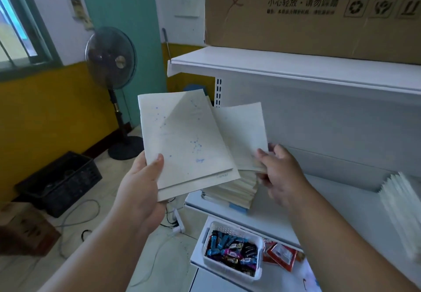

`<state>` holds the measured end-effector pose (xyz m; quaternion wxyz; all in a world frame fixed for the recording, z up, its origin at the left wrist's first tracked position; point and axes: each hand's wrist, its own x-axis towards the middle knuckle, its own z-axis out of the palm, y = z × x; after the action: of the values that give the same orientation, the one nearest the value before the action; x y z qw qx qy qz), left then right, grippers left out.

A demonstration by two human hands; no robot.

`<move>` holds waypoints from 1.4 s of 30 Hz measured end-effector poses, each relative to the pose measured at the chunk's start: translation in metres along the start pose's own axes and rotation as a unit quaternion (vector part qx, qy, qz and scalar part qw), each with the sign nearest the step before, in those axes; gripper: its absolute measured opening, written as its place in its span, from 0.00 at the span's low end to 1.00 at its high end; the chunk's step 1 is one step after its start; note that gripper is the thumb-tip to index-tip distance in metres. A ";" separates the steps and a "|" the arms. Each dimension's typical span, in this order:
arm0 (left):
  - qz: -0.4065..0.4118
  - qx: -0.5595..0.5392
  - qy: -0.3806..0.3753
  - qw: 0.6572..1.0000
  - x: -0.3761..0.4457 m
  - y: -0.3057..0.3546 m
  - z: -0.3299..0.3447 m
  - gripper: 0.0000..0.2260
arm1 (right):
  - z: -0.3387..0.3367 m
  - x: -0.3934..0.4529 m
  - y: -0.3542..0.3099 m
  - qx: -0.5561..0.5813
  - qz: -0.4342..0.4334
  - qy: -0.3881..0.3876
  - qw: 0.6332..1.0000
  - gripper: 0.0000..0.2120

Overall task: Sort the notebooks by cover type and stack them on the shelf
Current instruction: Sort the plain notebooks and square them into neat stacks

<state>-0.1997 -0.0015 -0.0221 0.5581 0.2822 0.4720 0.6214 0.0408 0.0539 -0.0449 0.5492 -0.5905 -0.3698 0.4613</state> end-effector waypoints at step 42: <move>0.072 0.646 -0.241 0.721 -0.105 -0.285 0.455 0.14 | -0.480 0.077 0.009 -0.538 0.067 0.110 0.833 0.22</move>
<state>0.3440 0.0012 -0.0811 0.2891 0.7474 0.5870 0.1151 0.5204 -0.0220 -0.0786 0.1493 -0.8629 -0.4565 0.1572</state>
